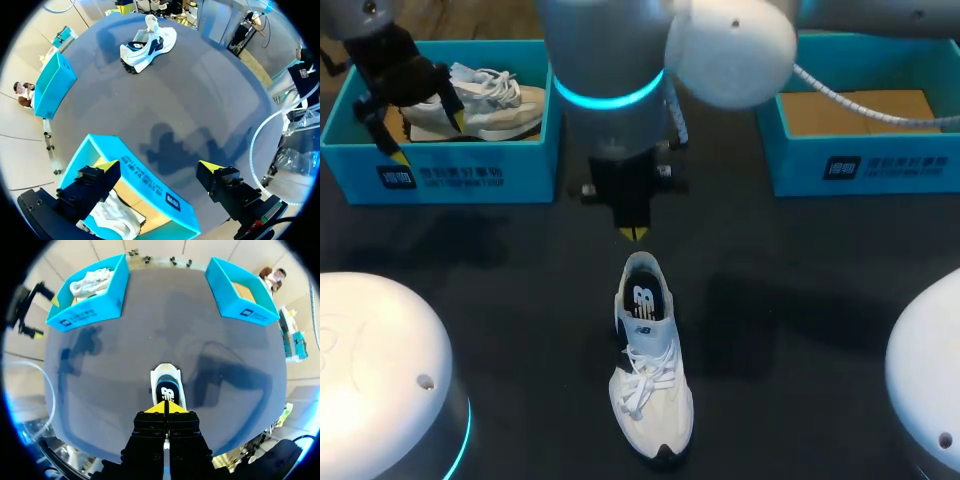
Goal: Take the shoe out of the shoebox, open the shoe tongue, remove and reinsert the insole, then place the shoe into the shoebox
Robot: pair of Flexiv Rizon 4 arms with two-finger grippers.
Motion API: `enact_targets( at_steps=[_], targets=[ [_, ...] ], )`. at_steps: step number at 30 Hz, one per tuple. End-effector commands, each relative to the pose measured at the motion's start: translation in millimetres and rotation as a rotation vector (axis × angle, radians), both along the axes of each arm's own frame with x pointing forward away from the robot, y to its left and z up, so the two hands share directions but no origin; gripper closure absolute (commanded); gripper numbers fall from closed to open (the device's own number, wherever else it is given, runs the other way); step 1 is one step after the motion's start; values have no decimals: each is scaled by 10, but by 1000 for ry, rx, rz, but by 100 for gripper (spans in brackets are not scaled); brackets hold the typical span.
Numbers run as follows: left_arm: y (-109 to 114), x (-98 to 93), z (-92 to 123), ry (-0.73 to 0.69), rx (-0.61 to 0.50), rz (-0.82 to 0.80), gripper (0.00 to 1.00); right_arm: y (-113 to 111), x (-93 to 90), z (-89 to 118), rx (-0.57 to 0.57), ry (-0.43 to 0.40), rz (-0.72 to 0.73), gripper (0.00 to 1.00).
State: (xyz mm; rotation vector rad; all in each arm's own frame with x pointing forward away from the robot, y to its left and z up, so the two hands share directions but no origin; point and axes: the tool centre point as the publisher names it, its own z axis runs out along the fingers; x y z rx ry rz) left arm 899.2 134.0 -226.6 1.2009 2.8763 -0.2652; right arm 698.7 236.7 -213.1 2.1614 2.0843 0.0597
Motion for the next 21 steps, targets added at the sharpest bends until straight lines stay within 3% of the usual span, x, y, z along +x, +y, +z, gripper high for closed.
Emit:
enact_targets(
  at_steps=[1, 10, 21],
  targets=[
    [0, 6, 3, 1, 3, -1, 0, 84, -265, -148, -53, -90, -23, 100],
    [0, 6, 3, 1, 3, -1, 0, 178, -349, -516, -98, -143, -29, 100],
    [0, 6, 3, 1, 3, -1, 0, 163, -353, -530, -72, -147, -74, 100]
  ],
)
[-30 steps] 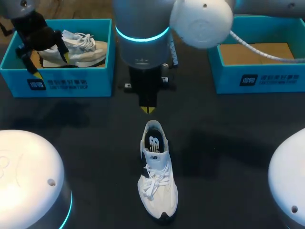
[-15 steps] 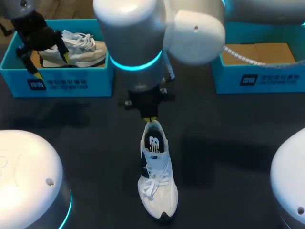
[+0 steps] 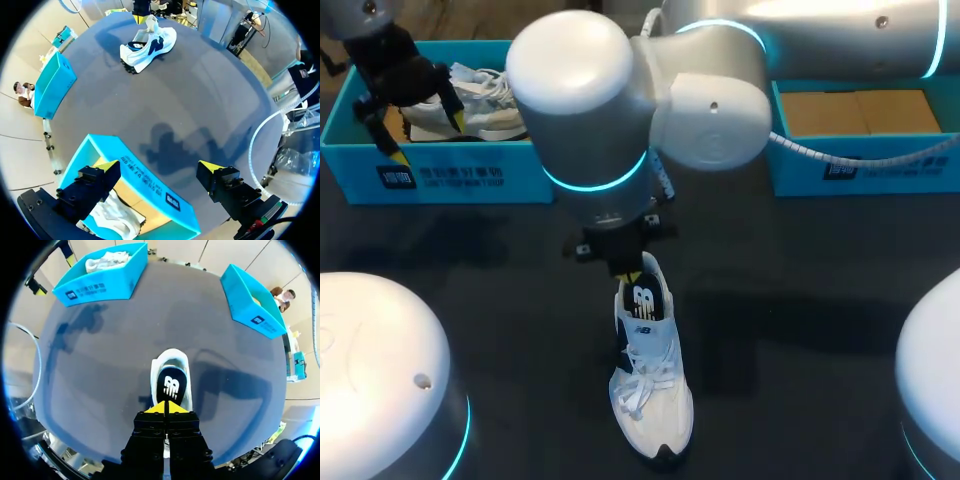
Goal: Take the shoe out of the shoebox, open the shoe tongue, remove and reinsert the insole, then place the shoe into the shoebox
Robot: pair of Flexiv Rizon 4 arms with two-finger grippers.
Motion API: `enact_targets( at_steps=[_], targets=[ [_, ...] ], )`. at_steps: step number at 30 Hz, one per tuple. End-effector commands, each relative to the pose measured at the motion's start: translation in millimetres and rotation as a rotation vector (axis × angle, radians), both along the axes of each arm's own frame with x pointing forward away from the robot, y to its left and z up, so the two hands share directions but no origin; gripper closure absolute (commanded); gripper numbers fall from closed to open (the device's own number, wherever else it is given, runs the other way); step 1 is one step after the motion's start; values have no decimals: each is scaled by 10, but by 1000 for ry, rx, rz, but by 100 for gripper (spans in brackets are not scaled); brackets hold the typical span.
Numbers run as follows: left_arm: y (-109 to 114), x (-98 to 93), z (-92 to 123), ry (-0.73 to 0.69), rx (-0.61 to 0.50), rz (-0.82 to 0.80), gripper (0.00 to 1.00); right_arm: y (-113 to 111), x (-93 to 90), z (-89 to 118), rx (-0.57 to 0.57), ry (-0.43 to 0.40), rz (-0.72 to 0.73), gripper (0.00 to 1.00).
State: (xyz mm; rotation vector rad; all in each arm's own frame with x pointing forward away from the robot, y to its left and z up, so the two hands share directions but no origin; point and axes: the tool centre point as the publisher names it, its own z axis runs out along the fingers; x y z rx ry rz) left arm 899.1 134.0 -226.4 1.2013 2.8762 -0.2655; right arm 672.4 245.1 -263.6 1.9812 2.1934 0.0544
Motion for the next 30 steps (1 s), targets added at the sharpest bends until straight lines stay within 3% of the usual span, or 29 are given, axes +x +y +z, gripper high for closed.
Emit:
enact_targets(
  at_steps=[1, 6, 13, 21, 30],
  targets=[
    [0, 6, 1, 1, 3, 0, 0, 81, -71, -8, -42, -124, -206, 100],
    [0, 6, 1, 1, 3, 0, 0, 77, 25, -181, -155, -140, -184, 100],
    [0, 6, 1, 1, 3, 0, 0, -65, 82, -543, -196, -132, -161, 100],
    [0, 6, 1, 1, 3, 0, 0, -65, 82, -543, -196, -132, -161, 100],
    [0, 6, 1, 1, 3, 0, 0, -183, 131, -628, -337, -141, -153, 100]
  ],
)
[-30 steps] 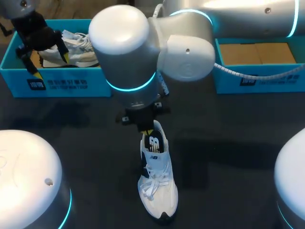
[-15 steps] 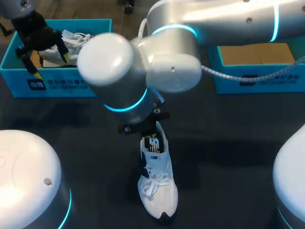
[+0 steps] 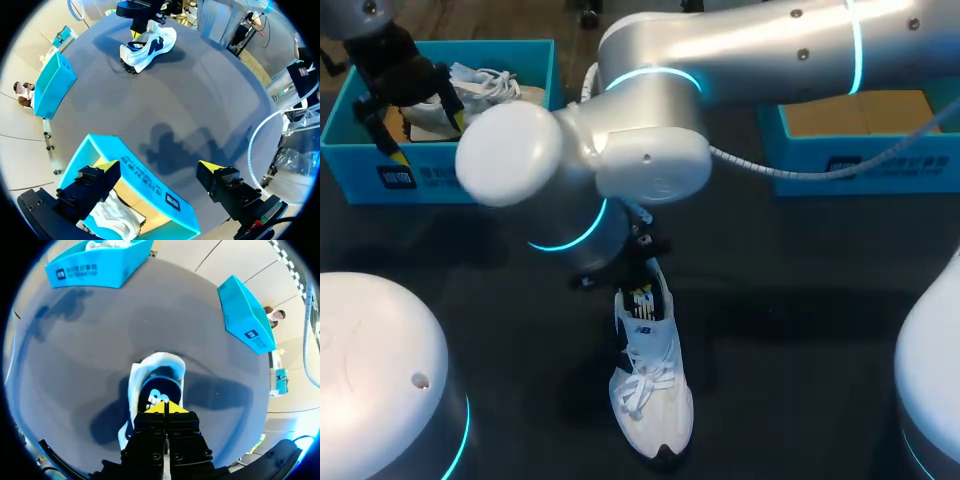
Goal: Take the shoe out of the shoebox, open the shoe tongue, remove and reinsert the insole, then place the shoe into the shoebox
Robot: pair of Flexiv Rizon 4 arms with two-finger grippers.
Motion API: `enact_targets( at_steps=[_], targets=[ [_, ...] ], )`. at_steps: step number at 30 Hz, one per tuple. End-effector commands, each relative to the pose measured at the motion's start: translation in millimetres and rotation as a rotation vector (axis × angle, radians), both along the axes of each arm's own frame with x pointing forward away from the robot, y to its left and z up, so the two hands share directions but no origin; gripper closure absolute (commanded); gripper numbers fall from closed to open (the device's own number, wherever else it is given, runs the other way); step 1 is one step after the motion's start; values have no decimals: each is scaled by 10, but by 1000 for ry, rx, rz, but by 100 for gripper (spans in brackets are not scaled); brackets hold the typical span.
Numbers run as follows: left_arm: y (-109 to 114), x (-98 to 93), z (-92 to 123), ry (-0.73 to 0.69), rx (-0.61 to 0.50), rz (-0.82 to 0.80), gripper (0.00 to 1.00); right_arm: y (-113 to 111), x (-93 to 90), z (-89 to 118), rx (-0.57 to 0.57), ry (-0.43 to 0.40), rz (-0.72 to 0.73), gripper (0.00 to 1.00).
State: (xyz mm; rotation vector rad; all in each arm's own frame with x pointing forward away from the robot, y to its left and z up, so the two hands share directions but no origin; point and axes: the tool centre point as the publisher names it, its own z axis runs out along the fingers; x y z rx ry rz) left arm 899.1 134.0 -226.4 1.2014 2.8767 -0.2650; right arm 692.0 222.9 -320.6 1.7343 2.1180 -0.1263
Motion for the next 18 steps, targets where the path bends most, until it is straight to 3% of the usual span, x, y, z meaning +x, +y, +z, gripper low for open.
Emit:
enact_targets(
  at_steps=[1, 11, 18],
  targets=[
    [0, 6, 0, 1, 3, 0, 0, 23, -67, -58, -81, -110, -216, 100],
    [0, 6, 0, 1, 3, 0, 0, -152, -96, -166, -95, -110, -257, 100],
    [0, 6, 0, 1, 3, 0, 0, -193, -6, -337, -55, -85, -254, 100]
  ],
)
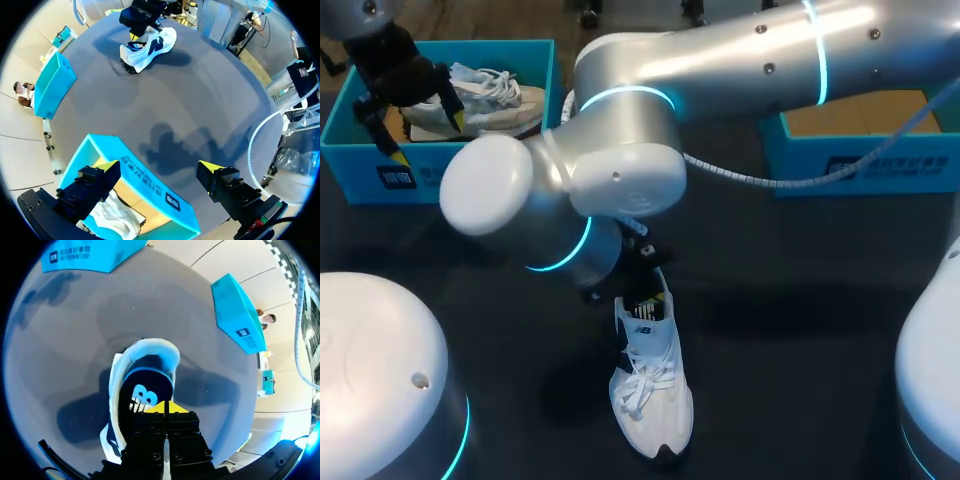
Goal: Take the shoe out of the shoebox, open the shoe tongue, remove and reinsert the insole, then place the shoe into the shoebox
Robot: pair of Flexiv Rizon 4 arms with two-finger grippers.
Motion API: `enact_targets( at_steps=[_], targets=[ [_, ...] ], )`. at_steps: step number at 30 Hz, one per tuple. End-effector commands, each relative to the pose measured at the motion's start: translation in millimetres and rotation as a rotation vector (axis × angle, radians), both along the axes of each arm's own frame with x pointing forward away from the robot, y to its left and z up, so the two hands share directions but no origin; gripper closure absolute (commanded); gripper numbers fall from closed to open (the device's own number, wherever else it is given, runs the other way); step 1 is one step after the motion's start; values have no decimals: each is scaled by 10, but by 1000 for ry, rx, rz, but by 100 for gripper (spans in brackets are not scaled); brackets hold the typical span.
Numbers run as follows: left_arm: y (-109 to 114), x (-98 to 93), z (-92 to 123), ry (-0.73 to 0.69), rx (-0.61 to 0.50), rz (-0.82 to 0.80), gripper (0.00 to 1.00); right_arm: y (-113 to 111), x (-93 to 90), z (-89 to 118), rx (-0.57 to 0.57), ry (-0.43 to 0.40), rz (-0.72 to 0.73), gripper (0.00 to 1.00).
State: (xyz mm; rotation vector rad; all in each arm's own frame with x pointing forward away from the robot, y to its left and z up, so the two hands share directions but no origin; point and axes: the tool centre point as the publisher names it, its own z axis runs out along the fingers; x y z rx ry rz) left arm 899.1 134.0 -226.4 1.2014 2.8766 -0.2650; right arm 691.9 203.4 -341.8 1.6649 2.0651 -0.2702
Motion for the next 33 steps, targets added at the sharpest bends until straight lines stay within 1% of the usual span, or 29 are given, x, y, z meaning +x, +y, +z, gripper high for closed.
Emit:
enact_targets(
  at_steps=[1, 9, 11, 14, 17, 21, 25, 28, 30, 31, 33],
  targets=[
    [0, 6, 1, 1, 3, 0, 0, 0, 8, -162, 81, -110, -240, 100],
    [0, 6, 1, 1, 3, 0, 0, -54, 34, -299, 95, -77, -244, 100],
    [0, 6, 1, 1, 3, 0, 0, -50, 33, -305, 100, -77, -242, 100],
    [0, 6, 1, 1, 3, 0, 0, -20, 22, -267, 92, -83, -237, 100],
    [0, 6, 1, 1, 3, 0, 0, 30, -2, -170, 54, -94, -226, 100],
    [0, 6, 1, 1, 3, 0, 0, 42, -5, -154, 16, -80, -227, 100],
    [0, 6, 1, 1, 3, 0, 0, 6, 15, -260, 22, -73, -226, 100],
    [0, 6, 1, 1, 3, 0, 0, -8, 52, -356, 20, -43, -238, 100],
    [0, 6, 1, 1, 3, 0, 0, -22, 64, -407, 33, -39, -236, 100],
    [0, 6, 1, 1, 3, 0, 0, -29, 87, -473, 35, -13, -249, 100],
    [0, 6, 1, 1, 3, 0, 0, -19, 111, -538, 52, 3, -244, 100]
  ],
)
